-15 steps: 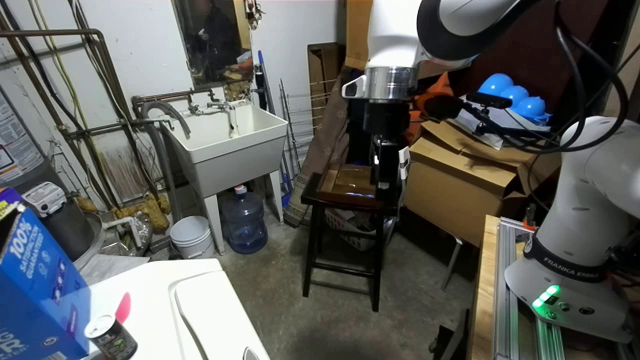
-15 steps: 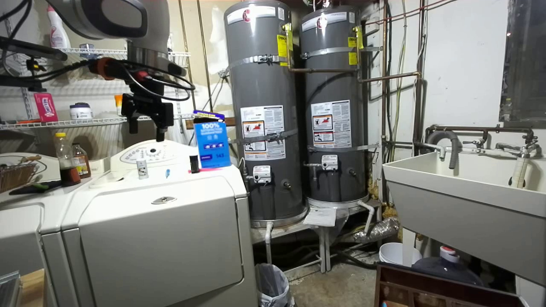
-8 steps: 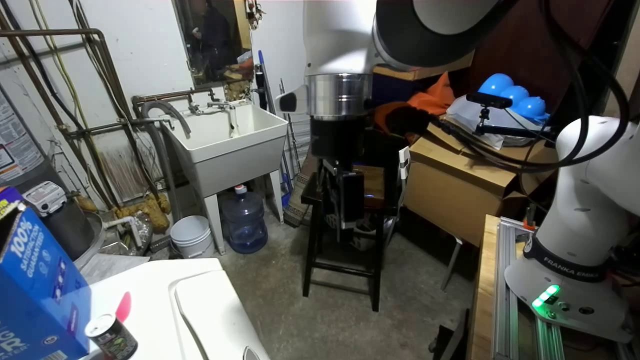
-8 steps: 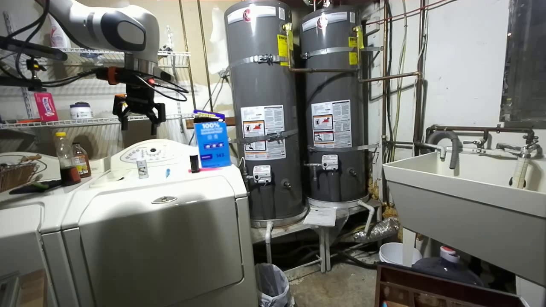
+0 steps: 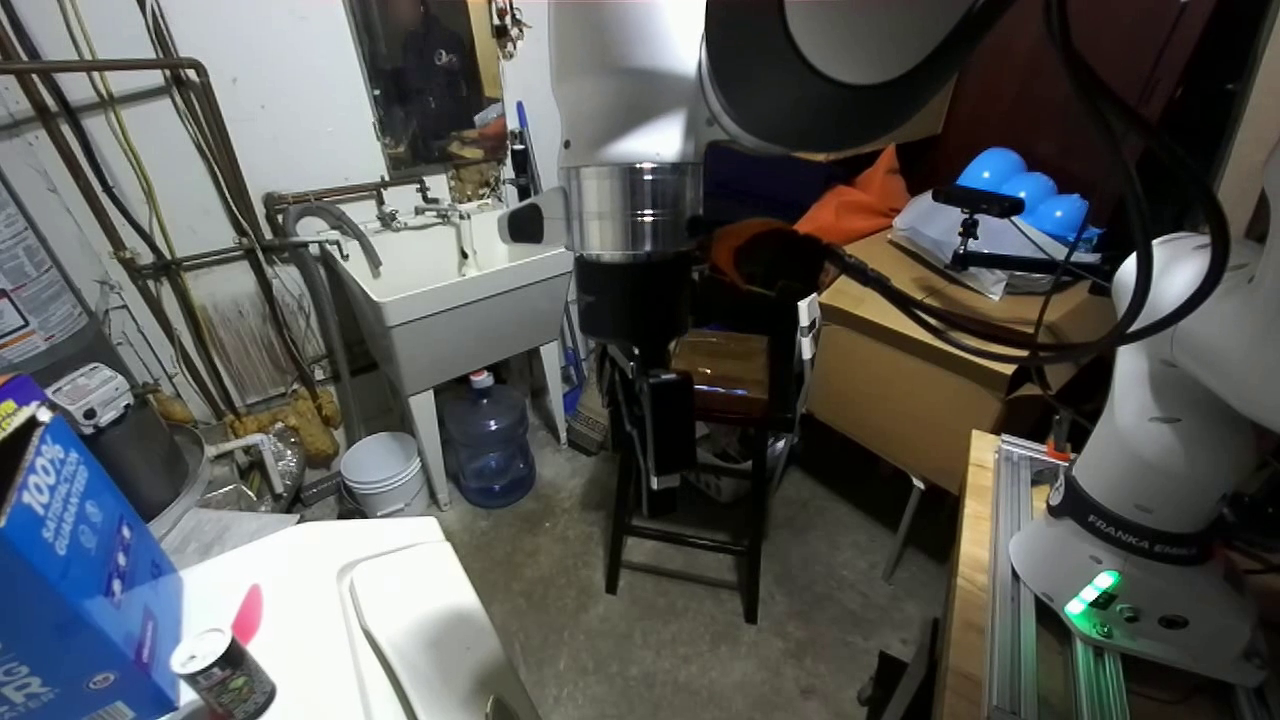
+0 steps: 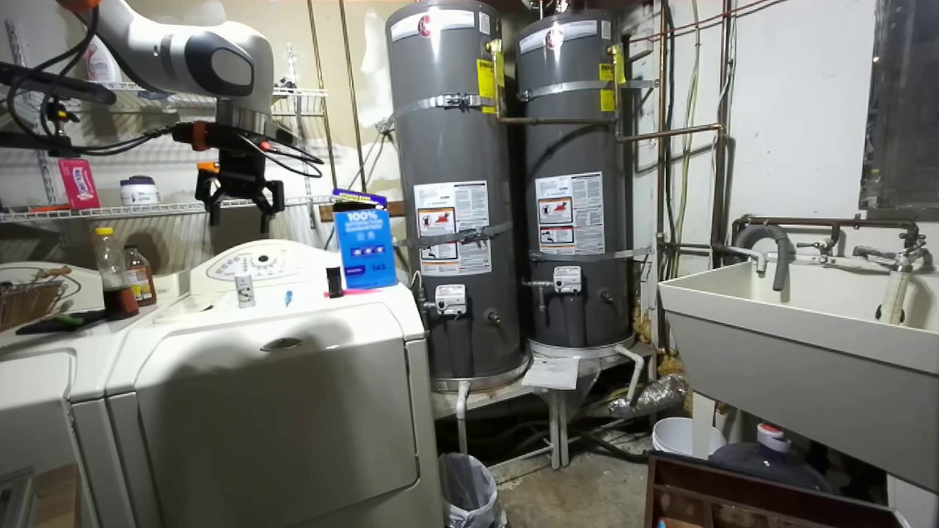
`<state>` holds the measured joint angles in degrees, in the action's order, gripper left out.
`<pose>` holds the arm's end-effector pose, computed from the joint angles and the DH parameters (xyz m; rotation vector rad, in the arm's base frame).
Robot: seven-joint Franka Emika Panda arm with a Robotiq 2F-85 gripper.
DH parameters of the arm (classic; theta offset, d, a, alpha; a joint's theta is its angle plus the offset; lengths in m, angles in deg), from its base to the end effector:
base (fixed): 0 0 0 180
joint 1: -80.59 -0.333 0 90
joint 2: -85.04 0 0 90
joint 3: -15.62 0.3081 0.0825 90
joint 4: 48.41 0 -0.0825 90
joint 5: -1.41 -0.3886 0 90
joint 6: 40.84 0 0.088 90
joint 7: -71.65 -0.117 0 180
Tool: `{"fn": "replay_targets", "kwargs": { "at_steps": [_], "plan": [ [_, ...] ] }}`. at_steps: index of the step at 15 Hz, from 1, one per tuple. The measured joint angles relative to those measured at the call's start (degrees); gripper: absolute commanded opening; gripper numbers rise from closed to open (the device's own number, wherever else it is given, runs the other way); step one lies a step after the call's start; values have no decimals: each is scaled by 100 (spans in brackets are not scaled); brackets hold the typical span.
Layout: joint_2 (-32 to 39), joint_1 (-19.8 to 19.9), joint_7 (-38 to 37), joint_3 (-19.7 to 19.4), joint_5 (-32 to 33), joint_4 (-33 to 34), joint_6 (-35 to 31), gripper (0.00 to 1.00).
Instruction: Place the blue object on the chair
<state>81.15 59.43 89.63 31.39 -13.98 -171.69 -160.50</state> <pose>0.4139 0.3318 0.4107 -2.6832 -1.1736 0.0470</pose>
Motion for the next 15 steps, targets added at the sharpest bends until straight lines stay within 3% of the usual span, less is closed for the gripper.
{"fn": "replay_targets", "kwargs": {
  "at_steps": [6, 10, 15],
  "plan": [
    [47, 4, 12, 3, 60, 6, -26, 100],
    [520, 5, 179, 67, 824, 219, -323, 100],
    [1669, -52, 326, 271, 1866, 1241, -582, 100]
  ]
}}
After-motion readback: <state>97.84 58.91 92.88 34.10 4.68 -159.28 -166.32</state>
